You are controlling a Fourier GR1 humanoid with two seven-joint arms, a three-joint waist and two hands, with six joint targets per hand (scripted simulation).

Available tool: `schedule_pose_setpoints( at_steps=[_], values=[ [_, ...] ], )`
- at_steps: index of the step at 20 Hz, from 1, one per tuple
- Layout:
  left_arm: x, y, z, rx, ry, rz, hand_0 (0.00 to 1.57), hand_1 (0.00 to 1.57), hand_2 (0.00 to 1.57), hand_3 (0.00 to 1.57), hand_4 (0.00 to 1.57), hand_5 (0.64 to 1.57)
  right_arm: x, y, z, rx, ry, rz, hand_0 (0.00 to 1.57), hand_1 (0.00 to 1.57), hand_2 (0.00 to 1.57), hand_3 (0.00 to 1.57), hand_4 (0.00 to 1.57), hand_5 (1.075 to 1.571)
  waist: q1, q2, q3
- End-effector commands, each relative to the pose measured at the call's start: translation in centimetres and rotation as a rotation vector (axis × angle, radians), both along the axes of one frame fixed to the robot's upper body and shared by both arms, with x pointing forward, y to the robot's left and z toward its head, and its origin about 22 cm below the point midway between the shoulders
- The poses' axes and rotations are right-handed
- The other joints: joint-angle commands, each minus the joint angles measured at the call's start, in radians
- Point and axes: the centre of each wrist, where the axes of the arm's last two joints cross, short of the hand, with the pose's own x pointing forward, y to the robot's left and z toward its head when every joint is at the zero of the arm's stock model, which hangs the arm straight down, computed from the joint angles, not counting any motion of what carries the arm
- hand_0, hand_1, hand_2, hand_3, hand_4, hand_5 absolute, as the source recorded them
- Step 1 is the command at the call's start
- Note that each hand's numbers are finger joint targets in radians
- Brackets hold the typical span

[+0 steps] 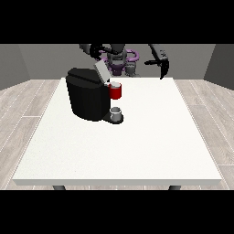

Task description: Insert the coffee pod into the coffee machine and close the lid

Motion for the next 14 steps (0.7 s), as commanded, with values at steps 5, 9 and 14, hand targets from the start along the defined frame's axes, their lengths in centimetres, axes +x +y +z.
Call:
schedule_pose_setpoints(
  at_steps=[5, 9, 14],
  values=[
    [-1.3, 1.6, 0.2, -0.002, -0.044, 0.005, 0.0, 0.0, 0.0, 0.0, 0.38, 1.571, 3.0, -2.2, 0.3, 0.016, -0.024, -0.078, 0.0, 0.0, 0.0, 0.0, 0.39, 1.571, 0.006, 0.08, -0.0002],
    [0.8, 0.4, 1.9, -0.02, -0.098, 0.019, 0.0, 0.0, 0.0, 0.0, 0.31, 1.571, 5.4, -3.3, 1.8, -0.002, -0.021, -0.093, 0.0, 0.0, 0.0, 0.0, 0.39, 1.571, 0.018, 0.113, -0.0001],
    [1.0, 1.1, 3.2, -0.007, -0.098, -0.002, 0.0, 0.0, 0.0, 0.0, 0.37, 1.571, 6.7, -4.5, 0.8, 0.03, -0.028, -0.119, 0.0, 0.0, 0.0, 0.0, 0.44, 1.571, 0.057, 0.139, 0.0001]
  ],
)
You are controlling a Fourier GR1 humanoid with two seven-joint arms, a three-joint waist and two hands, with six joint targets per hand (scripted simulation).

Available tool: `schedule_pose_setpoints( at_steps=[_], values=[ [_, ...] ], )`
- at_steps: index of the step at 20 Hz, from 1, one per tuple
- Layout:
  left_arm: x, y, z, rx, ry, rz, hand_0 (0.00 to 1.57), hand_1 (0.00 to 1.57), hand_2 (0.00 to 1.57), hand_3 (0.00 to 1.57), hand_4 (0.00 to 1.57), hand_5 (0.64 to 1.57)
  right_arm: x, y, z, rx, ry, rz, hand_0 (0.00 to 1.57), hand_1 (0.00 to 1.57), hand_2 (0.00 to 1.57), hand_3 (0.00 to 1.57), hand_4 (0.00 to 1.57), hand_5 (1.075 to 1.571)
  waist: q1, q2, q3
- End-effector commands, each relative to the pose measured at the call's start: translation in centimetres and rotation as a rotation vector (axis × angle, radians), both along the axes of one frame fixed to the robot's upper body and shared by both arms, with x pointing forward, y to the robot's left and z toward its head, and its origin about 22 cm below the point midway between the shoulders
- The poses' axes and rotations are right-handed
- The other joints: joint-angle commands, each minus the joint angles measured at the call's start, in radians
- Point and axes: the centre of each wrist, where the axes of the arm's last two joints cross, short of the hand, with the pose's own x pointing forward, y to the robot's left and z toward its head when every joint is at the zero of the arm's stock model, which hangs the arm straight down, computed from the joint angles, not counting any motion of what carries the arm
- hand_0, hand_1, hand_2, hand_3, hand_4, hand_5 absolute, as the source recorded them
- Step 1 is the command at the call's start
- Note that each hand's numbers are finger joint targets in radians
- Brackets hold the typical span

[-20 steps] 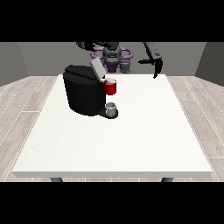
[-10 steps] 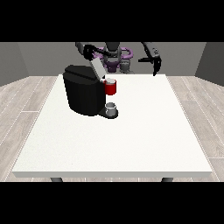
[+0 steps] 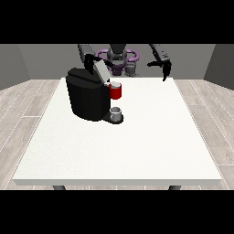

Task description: Insert the coffee pod into the coffee machine and close the lid

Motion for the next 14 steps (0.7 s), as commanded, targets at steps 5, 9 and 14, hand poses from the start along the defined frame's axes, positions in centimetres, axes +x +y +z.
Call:
schedule_pose_setpoints(
  at_steps=[5, 9, 14],
  values=[
    [-1.9, 2.4, -0.7, 0.011, 0.008, 0.012, 0.0, 0.0, 0.0, 0.0, 0.37, 1.571, 0.6, -0.6, -1.4, 0.003, 0.04, 0.0, 0.0, 0.0, 0.0, 0.0, 0.43, 1.571, 0.001, -0.014, 0.0029],
    [0.9, -0.4, 1.0, -0.001, -0.023, -0.02, 0.0, 0.0, 0.0, 0.0, 0.39, 1.571, 3.2, -0.5, 1.7, 0.03, -0.017, -0.016, 0.0, 0.0, 0.0, 0.0, 0.27, 1.571, 0.035, 0.059, 0.0031],
    [0.4, 1.3, 0.5, 0.003, -0.001, -0.006, 0.0, 0.0, 0.0, 0.0, 0.35, 1.571, 2.4, 0.9, 0.4, -0.005, 0.007, 0.027, 0.0, 0.0, 0.0, 0.0, 0.42, 1.571, 0.032, 0.043, 0.0029]
  ],
)
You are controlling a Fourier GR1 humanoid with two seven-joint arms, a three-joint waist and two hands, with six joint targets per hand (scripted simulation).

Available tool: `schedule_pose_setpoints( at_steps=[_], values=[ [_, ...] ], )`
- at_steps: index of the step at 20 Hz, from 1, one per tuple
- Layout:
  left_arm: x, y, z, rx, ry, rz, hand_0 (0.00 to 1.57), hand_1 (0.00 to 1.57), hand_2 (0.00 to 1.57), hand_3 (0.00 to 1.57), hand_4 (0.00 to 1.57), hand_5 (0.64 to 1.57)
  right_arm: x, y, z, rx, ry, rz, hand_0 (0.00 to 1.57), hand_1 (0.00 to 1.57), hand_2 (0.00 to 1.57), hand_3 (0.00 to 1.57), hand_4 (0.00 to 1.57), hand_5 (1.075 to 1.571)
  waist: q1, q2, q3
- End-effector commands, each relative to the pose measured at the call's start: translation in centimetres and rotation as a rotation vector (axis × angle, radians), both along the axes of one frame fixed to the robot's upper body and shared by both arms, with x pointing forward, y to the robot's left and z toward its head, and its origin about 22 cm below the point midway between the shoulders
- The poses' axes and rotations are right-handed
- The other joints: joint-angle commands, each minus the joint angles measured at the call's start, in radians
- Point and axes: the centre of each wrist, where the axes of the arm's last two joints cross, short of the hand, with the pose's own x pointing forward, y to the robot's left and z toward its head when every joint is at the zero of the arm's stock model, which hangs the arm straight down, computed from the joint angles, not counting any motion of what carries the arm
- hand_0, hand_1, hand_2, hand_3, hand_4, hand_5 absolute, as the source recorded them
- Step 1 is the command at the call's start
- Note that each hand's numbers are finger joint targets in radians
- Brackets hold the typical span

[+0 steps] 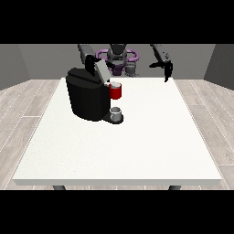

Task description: Insert the coffee pod into the coffee machine and close the lid

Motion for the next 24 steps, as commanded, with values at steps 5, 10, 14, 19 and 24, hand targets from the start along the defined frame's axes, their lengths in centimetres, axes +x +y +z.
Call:
schedule_pose_setpoints(
  at_steps=[5, 10, 14, 19, 24],
  values=[
    [1.2, -0.6, 0.1, 0.012, -0.006, 0.013, 0.0, 0.0, 0.0, 0.0, 0.38, 1.571, 0.8, 3.6, 0.4, -0.052, 0.014, 0.065, 0.0, 0.0, 0.0, 0.0, 0.44, 1.571, 0.012, 0.039, 0.009],
    [0.2, 0.2, -0.9, -0.018, -0.001, -0.025, 0.0, 0.0, 0.0, 0.0, 0.38, 1.571, 1.2, 6.1, 1.2, -0.109, 0.007, 0.086, 0.0, 0.0, 0.0, 0.0, 0.42, 1.571, 0.045, 0.03, 0.0088],
    [0.7, 0.0, -1.6, -0.029, 0.014, 0.005, 0.0, 0.0, 0.0, 0.0, 0.39, 1.571, 2.4, 7.4, 4.1, -0.141, 0.022, 0.058, 0.0, 0.0, 0.0, 0.0, 0.37, 1.571, 0.03, 0.03, 0.0088],
    [2.9, 1.7, 0.6, -0.014, -0.004, 0.005, 0.0, 0.0, 0.0, 0.0, 0.36, 1.571, 2.8, 9.9, 5.8, -0.22, -0.058, 0.107, 0.0, 0.0, 0.0, 0.0, 0.42, 1.571, 0.04, 0.056, 0.0088],
    [2.6, 2.8, 0.1, -0.033, -0.041, -0.017, 0.0, 0.0, 0.0, 0.0, 0.36, 1.571, 3.2, 10.8, 8.1, -0.195, -0.144, 0.151, 0.0, 0.0, 0.0, 0.0, 0.35, 1.571, 0.043, 0.093, 0.0087]
  ],
)
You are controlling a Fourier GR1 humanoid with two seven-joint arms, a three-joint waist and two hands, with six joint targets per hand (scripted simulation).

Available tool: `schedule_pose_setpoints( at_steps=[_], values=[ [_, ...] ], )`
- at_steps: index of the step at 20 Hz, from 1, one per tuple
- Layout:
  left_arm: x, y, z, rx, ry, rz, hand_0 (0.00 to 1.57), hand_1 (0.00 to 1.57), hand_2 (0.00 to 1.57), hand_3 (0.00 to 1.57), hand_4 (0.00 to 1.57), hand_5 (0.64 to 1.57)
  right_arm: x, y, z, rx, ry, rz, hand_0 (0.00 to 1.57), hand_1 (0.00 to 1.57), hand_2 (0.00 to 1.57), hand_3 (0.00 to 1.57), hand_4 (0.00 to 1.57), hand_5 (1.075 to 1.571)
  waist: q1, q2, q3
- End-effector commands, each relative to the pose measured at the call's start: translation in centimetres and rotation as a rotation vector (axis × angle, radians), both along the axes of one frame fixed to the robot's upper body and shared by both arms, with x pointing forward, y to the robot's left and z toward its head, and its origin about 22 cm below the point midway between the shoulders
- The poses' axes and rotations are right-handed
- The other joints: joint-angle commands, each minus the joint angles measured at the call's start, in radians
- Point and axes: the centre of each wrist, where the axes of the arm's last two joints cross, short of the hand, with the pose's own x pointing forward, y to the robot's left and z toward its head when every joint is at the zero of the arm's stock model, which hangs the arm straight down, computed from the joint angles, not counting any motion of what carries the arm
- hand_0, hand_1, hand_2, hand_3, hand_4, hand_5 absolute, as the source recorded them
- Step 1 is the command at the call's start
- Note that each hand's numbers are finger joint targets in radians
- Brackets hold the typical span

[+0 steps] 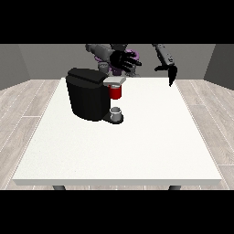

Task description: Insert the coffee pod into the coffee machine and close the lid

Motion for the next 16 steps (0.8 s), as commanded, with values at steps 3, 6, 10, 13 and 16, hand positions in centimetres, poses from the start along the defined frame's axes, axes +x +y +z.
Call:
schedule_pose_setpoints(
  at_steps=[3, 6, 10, 13, 16],
  values=[
    [0.2, 0.5, -0.5, -0.011, 0.021, -0.022, 0.0, 0.0, 0.0, 0.0, 0.34, 1.571, -0.9, 2.4, -0.1, 0.02, 0.006, 0.053, 0.0, 0.0, 0.0, 0.0, 0.41, 1.571, 0.022, -0.027, 0.0],
    [0.2, -2.4, -1.0, -0.014, 0.029, -0.05, 0.0, 0.0, 0.0, 0.0, 0.4, 1.571, -1.4, 2.4, -1.9, 0.033, 0.042, 0.073, 0.0, 0.0, 0.0, 0.0, 0.39, 1.571, 0.038, -0.049, 0.0002],
    [-1.6, -2.4, -3.2, -0.011, 0.038, -0.022, 0.0, 0.0, 0.0, 0.0, 0.27, 1.571, -2.5, 3.5, -3.1, -0.034, 0.064, 0.172, 0.0, 0.0, 0.0, 0.0, 0.49, 1.571, 0.017, -0.065, -0.0001],
    [-2.1, -1.3, -3.0, -0.008, 0.056, -0.051, 0.0, 0.0, 0.0, 0.0, 0.17, 1.571, -4.0, 3.1, -5.8, -0.023, 0.05, 0.314, 0.0, 0.0, 0.0, 0.0, 0.51, 1.571, 0.022, -0.07, 0.0004],
    [-1.1, -0.7, -2.6, -0.027, 0.073, -0.047, 0.0, 0.0, 0.0, 0.0, 0.17, 1.571, -8.2, 3.7, -10.0, 0.063, 0.091, 0.391, 0.0, 0.0, 0.0, 0.0, 0.46, 1.571, 0.021, -0.092, 0.0009]
  ],
)
